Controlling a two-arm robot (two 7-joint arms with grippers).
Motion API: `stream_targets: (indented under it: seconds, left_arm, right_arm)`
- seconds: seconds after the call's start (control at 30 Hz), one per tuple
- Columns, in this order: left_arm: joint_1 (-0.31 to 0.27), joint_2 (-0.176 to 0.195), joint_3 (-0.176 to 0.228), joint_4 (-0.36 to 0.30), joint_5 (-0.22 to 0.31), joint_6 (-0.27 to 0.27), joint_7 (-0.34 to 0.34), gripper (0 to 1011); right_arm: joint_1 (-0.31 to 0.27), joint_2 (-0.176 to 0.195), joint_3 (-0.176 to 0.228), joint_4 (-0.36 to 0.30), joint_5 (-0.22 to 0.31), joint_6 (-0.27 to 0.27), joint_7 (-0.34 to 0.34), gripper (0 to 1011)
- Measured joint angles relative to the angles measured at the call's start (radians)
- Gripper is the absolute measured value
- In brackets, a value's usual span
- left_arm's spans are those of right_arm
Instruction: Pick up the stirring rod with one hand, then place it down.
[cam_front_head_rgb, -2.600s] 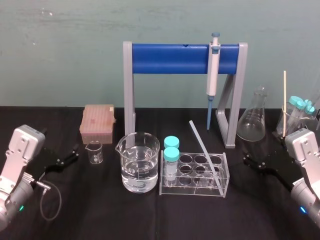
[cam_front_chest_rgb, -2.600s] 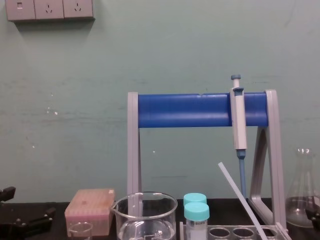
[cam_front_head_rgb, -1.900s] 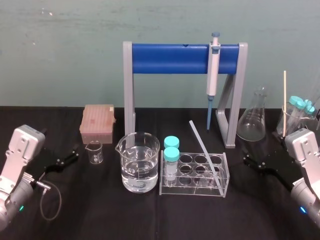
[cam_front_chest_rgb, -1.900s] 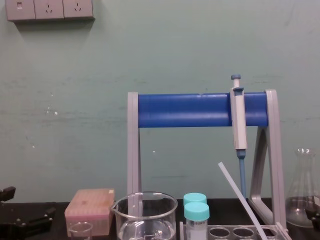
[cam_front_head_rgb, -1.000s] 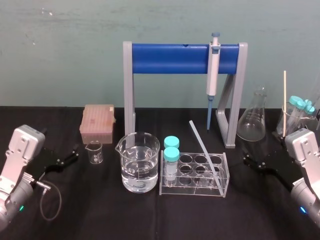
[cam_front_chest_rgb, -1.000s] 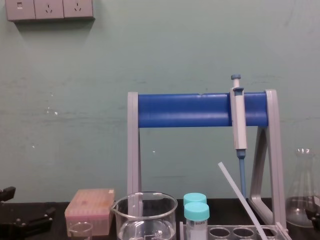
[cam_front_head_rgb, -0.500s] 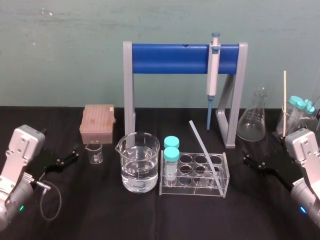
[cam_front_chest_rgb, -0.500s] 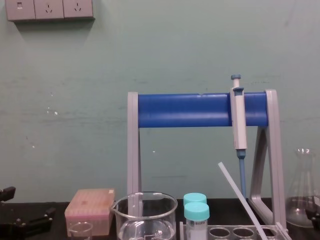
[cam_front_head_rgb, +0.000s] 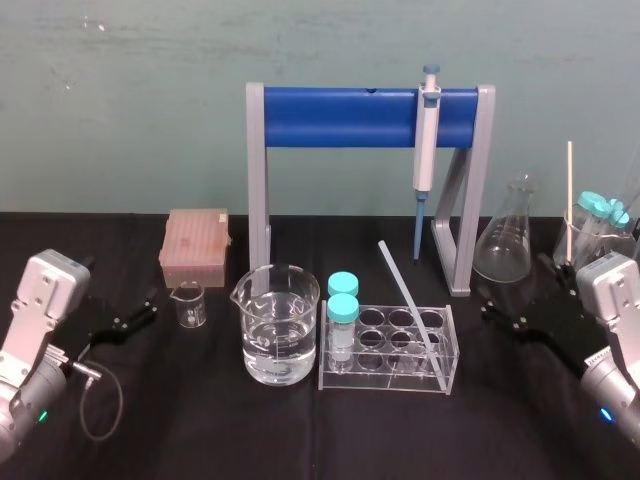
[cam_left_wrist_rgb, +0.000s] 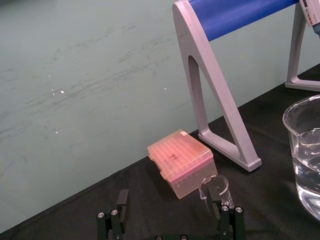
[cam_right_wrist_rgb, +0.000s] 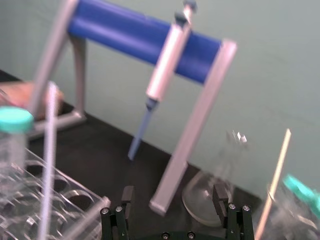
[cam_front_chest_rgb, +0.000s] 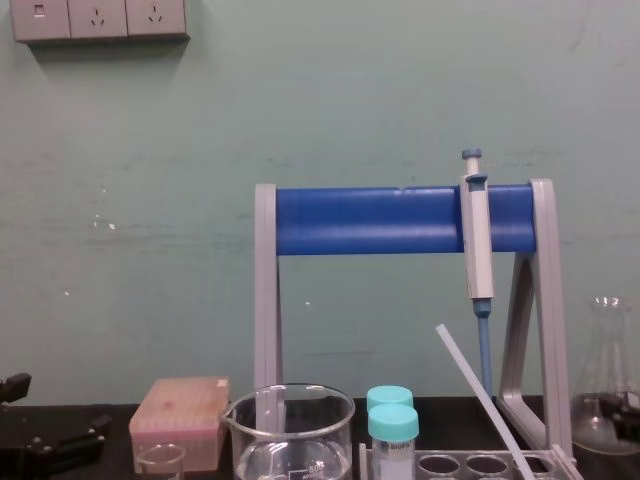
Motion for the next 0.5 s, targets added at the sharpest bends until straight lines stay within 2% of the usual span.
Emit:
stream_targets:
  seconds: [0.17,0.2,0.3,0.5]
  left_arm:
    - [0.0,0.0,0.0,0.0,0.0,0.0,0.0,1000]
    - [0.0,0.0,0.0,0.0,0.0,0.0,0.0,1000]
    - [0.0,0.0,0.0,0.0,0.0,0.0,0.0,1000]
    - [0.0,0.0,0.0,0.0,0.0,0.0,0.0,1000]
  right_arm:
    - [0.004,0.003,0.007,-0.03,0.005,-0.084,0.071,1002]
    - [0.004,0.003,0.007,-0.03,0.005,-0.084,0.071,1002]
    - [0.023,-0.004,0.004,-0.04,0.009,-0.128,0.125,1002]
    - [0.075,-0.037,-0.011,-0.007,0.043,-0.148,0.225,1002]
